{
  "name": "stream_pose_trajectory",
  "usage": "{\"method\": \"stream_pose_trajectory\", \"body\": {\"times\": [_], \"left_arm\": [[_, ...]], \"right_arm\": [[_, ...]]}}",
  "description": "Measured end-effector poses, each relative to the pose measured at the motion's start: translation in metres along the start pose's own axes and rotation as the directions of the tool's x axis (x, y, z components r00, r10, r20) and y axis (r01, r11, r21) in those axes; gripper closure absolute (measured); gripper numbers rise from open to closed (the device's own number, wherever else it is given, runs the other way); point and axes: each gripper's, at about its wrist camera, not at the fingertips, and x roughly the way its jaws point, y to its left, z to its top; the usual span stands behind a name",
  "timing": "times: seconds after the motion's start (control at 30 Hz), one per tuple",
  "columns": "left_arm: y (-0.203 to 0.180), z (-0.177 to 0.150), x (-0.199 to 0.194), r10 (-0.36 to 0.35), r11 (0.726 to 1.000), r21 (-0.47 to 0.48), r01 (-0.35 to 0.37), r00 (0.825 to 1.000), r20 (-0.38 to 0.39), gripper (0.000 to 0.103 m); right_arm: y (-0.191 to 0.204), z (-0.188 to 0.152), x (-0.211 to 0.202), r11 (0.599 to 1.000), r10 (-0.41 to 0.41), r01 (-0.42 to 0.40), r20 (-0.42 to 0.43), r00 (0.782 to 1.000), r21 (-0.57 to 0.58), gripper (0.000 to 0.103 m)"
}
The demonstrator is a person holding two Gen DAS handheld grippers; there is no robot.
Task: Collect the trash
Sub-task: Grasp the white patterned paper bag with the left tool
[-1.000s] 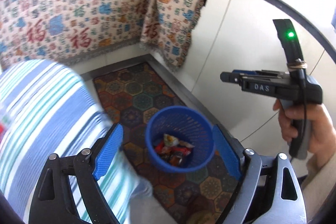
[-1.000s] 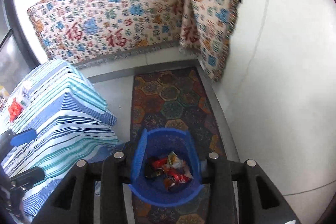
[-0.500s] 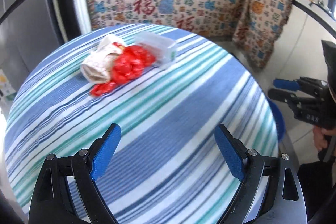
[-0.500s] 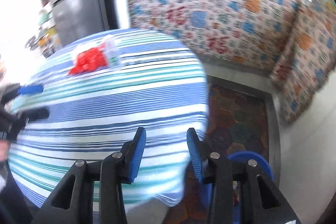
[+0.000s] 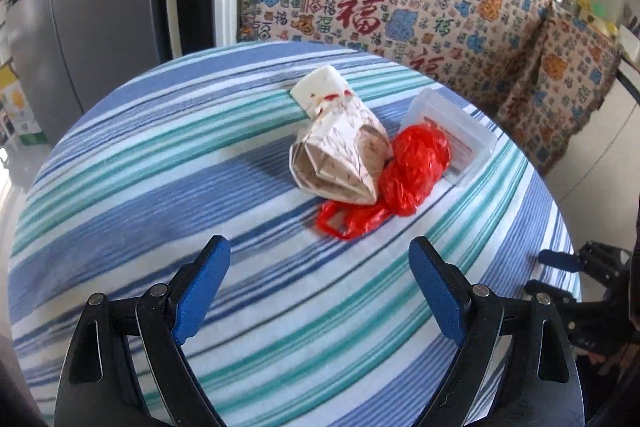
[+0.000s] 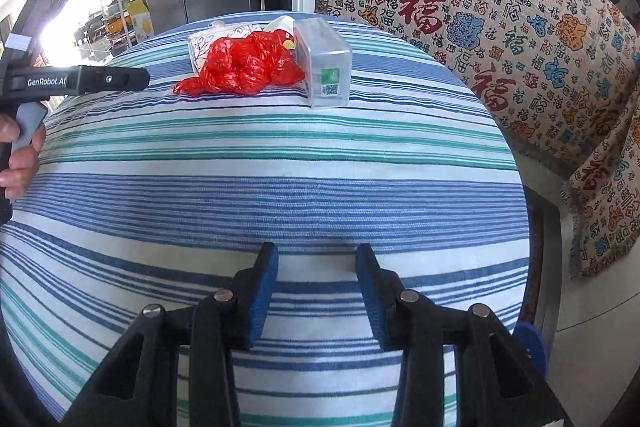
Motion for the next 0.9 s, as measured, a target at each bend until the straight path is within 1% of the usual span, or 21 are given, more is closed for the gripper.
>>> {"method": "stream_pose_trajectory", "body": {"times": [0.1, 0.23, 0.37, 0.5, 0.57, 0.6, 0.67, 0.7, 0.77, 0.83, 0.9], "left_arm": [[0.004, 0.018, 0.005, -0.024, 1.000, 0.002, 0.024, 0.999, 0.037, 0.011], [0.008, 0.039, 0.025, -0.039, 0.999, -0.007, 0.040, 0.998, 0.053, 0.011], [0.011, 0.049, 0.044, -0.062, 0.998, -0.021, 0.063, 0.997, 0.046, 0.011], [0.012, 0.052, 0.057, -0.121, 0.991, -0.057, 0.123, 0.992, 0.033, 0.011], [0.011, 0.051, 0.063, -0.137, 0.989, -0.060, 0.138, 0.990, 0.019, 0.012], [0.011, 0.051, 0.066, -0.139, 0.989, -0.057, 0.139, 0.990, 0.013, 0.015], [0.010, 0.048, 0.069, -0.132, 0.990, -0.039, 0.132, 0.991, -0.001, 0.036], [0.008, 0.048, 0.071, -0.126, 0.992, -0.027, 0.125, 0.992, -0.016, 0.055], [0.008, 0.047, 0.067, -0.114, 0.993, -0.016, 0.114, 0.993, -0.006, 0.055], [0.011, 0.048, 0.059, -0.088, 0.996, -0.024, 0.088, 0.996, 0.006, 0.057], [0.018, 0.048, 0.048, -0.064, 0.996, -0.054, 0.065, 0.998, 0.023, 0.057]], "right_arm": [[0.003, 0.007, 0.003, 1.000, 0.005, -0.005, 0.007, 1.000, 0.004, 0.062], [0.007, 0.013, 0.006, 1.000, 0.012, -0.012, 0.015, 1.000, 0.009, 0.062], [0.007, 0.016, 0.007, 1.000, 0.013, -0.013, 0.026, 1.000, 0.017, 0.061], [0.005, 0.017, 0.007, 1.000, 0.020, -0.021, 0.029, 0.999, 0.012, 0.061], [0.003, 0.018, 0.007, 1.000, 0.025, -0.025, 0.027, 0.999, 0.014, 0.057], [0.001, 0.020, 0.008, 1.000, 0.026, -0.026, 0.025, 0.999, 0.017, 0.056], [-0.002, 0.025, 0.011, 0.999, 0.023, -0.023, 0.022, 0.999, 0.027, 0.054], [-0.004, 0.027, 0.014, 0.999, 0.018, -0.018, 0.022, 1.000, 0.031, 0.054], [-0.008, 0.034, 0.018, 0.999, 0.011, -0.012, 0.026, 1.000, 0.044, 0.054], [-0.011, 0.043, 0.022, 0.999, 0.010, -0.012, 0.037, 0.999, 0.053, 0.054], [-0.010, 0.054, 0.029, 0.999, 0.023, -0.024, 0.045, 0.999, 0.038, 0.047]]}}
